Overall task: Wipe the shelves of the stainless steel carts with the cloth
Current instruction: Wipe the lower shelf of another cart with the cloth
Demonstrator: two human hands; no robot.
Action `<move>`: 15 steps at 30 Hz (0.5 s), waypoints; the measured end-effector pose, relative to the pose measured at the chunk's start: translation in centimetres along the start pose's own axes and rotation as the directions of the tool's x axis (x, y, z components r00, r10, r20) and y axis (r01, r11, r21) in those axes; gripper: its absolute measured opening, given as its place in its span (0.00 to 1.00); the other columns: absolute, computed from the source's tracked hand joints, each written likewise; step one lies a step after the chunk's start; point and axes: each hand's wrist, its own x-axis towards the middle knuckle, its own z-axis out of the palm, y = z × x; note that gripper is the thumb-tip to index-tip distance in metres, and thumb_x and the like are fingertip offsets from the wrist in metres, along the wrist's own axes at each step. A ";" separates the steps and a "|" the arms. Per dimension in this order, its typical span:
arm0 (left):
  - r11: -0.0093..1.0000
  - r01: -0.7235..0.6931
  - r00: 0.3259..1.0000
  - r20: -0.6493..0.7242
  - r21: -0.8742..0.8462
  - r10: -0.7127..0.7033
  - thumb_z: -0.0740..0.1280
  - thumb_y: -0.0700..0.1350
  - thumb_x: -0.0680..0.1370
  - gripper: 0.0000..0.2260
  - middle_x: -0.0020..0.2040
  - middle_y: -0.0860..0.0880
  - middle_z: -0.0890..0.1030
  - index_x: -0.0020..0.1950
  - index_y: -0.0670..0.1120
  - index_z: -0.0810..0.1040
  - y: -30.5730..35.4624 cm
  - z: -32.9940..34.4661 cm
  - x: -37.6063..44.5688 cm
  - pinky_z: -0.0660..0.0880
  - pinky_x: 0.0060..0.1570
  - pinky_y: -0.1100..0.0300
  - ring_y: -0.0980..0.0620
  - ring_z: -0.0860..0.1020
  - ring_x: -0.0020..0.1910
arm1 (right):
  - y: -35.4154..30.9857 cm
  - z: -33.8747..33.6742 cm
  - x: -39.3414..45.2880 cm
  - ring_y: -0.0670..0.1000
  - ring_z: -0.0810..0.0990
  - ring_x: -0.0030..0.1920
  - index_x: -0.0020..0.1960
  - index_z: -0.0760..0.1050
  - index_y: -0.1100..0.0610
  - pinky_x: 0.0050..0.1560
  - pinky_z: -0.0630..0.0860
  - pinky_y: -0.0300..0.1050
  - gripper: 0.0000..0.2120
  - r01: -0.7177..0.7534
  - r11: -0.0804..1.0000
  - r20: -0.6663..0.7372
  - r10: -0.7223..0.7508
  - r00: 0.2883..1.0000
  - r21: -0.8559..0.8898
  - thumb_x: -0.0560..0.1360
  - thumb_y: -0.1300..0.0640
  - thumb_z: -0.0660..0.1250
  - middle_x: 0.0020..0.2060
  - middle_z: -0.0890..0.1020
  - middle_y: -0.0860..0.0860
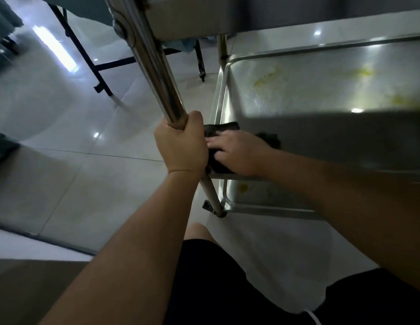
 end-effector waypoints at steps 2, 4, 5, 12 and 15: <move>1.000 0.013 1.000 0.001 -0.005 -0.013 0.66 0.51 0.68 0.12 0.31 0.41 0.65 0.31 0.51 0.64 0.1 0.0 -0.1 0.66 0.30 0.43 0.43 0.65 0.31 | -0.8 0.7 -2.6 0.48 0.63 0.81 0.79 0.69 0.40 0.80 0.59 0.53 0.27 0.026 0.999 0.002 -0.025 1.000 -0.023 0.80 0.47 0.54 0.79 0.67 0.36; 1.000 0.015 1.000 0.010 0.013 -0.015 0.66 0.51 0.68 0.12 0.32 0.41 0.65 0.31 0.51 0.64 0.2 -0.2 -0.2 0.67 0.30 0.42 0.43 0.65 0.32 | -0.9 1.0 -4.8 0.47 0.64 0.80 0.79 0.69 0.39 0.80 0.60 0.55 0.28 0.027 0.997 -0.021 -0.029 0.999 -0.076 0.80 0.45 0.52 0.78 0.69 0.37; 1.000 0.019 1.000 0.017 0.019 -0.019 0.66 0.51 0.68 0.12 0.32 0.41 0.65 0.31 0.50 0.64 0.2 -0.2 -0.2 0.66 0.30 0.43 0.43 0.65 0.32 | -0.7 1.1 -5.9 0.47 0.64 0.80 0.78 0.69 0.38 0.79 0.61 0.55 0.28 0.021 0.994 -0.030 -0.024 0.999 -0.105 0.80 0.44 0.51 0.78 0.70 0.37; 0.997 0.068 0.997 0.040 0.042 -0.070 0.66 0.49 0.68 0.09 0.28 0.48 0.68 0.35 0.47 0.67 0.2 -0.5 -0.4 0.69 0.29 0.56 0.50 0.69 0.26 | 8.4 -0.3 -17.1 0.51 0.72 0.75 0.76 0.74 0.43 0.75 0.70 0.58 0.30 -0.248 0.951 -0.217 0.207 0.954 -0.183 0.79 0.38 0.47 0.74 0.76 0.43; 0.991 0.048 0.999 0.015 0.128 -0.050 0.65 0.49 0.71 0.16 0.31 0.41 0.77 0.42 0.34 0.74 0.4 -0.5 -0.8 0.76 0.29 0.58 0.52 0.77 0.27 | 12.1 -1.0 -22.0 0.52 0.73 0.74 0.76 0.73 0.44 0.73 0.71 0.59 0.30 -0.375 0.904 -0.295 0.308 0.904 -0.205 0.81 0.37 0.47 0.73 0.77 0.45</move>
